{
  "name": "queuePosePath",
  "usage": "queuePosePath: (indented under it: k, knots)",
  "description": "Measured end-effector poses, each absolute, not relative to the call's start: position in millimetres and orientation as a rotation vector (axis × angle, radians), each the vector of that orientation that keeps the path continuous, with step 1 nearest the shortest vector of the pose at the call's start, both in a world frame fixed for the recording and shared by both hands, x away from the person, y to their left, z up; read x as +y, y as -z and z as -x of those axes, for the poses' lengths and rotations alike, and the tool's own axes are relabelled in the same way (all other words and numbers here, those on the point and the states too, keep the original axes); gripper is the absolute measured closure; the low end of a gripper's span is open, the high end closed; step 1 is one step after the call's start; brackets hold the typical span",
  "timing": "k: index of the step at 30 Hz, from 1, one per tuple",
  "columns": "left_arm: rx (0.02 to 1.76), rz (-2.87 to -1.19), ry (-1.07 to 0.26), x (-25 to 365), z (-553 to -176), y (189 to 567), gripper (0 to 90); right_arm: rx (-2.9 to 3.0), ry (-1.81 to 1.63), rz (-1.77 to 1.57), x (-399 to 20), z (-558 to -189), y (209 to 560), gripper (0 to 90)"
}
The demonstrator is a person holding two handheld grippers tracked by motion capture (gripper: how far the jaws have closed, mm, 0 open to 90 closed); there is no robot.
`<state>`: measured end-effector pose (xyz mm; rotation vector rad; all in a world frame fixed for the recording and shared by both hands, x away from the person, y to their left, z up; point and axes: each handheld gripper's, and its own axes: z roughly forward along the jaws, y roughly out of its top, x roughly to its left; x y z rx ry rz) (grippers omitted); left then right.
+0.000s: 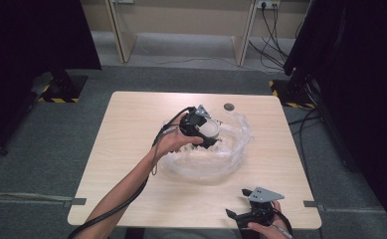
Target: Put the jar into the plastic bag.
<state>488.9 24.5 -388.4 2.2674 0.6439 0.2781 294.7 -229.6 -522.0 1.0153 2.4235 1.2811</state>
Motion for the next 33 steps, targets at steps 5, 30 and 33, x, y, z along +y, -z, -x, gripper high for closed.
queuePosePath:
  k: [5,30,33]
  knots:
    - [0.658,-2.269,-0.289,20.0,-495.6,395.9,9.4,2.425,-1.281,-1.016,-229.5,-294.6,522.0,3.0]
    - [0.709,-2.293,-0.278,12.7,-523.3,448.3,9.4,2.425,-1.286,-1.016,-230.2,-294.6,522.3,3.0]
    - [0.718,-2.293,-0.275,12.4,-525.8,454.0,9.4,2.429,-1.285,-1.016,-229.6,-294.5,522.7,3.0]
